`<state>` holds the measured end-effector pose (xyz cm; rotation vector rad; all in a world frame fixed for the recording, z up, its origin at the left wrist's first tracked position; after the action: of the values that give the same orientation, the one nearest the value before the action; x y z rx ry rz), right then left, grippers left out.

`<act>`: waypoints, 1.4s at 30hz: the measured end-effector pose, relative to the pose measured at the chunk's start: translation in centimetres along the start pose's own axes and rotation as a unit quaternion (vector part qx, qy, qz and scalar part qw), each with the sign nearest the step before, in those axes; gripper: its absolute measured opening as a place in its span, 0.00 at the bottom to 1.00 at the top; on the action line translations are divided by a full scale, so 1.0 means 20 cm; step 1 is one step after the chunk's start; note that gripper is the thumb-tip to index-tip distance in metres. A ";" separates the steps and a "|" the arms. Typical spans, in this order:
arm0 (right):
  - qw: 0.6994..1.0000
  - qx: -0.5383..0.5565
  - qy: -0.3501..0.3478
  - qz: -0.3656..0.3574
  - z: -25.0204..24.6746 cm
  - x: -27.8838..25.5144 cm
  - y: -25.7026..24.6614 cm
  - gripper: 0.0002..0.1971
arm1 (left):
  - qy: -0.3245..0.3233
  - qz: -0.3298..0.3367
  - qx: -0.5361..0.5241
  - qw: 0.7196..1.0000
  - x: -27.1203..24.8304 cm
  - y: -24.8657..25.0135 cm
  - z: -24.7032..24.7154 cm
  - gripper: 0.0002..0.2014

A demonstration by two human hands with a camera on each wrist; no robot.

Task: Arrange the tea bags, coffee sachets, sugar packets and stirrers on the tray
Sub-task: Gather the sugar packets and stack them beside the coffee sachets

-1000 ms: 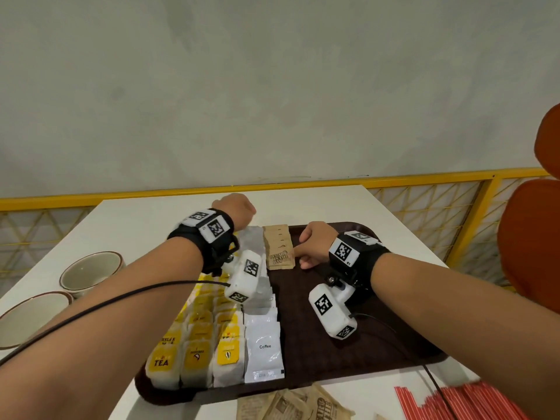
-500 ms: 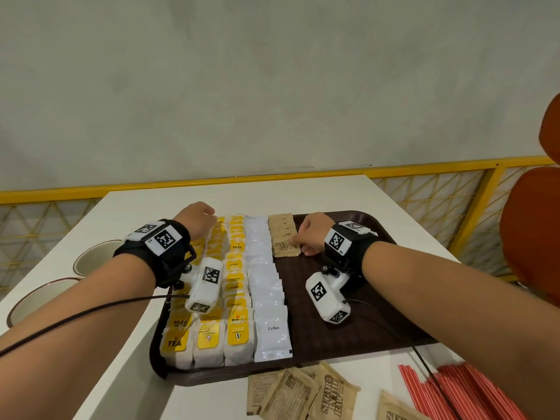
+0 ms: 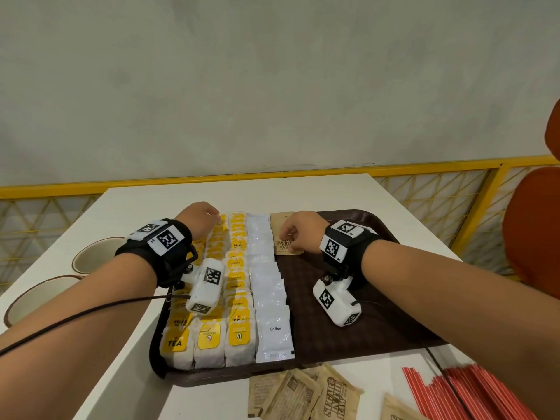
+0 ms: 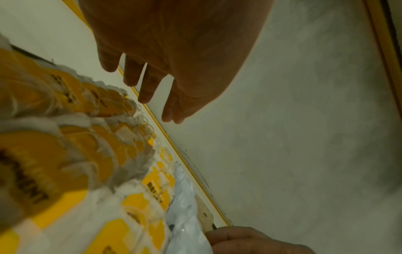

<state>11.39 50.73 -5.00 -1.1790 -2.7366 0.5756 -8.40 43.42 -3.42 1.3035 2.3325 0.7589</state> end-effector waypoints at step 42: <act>0.954 -0.136 -0.243 -0.113 0.13 -1.19 -0.29 0.36 | -0.401 0.293 0.136 0.857 -1.38 0.36 0.38 0.15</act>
<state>23.28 29.24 -4.06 -0.8289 -3.4039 0.5287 14.64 24.90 -3.63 2.0007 1.3934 -0.0363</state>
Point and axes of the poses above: each hand's wrist, its own x-axis towards the middle knuckle, its own z-axis out of the palm, y = z × x, the point moved 9 cm from there along x, towards the middle knuckle
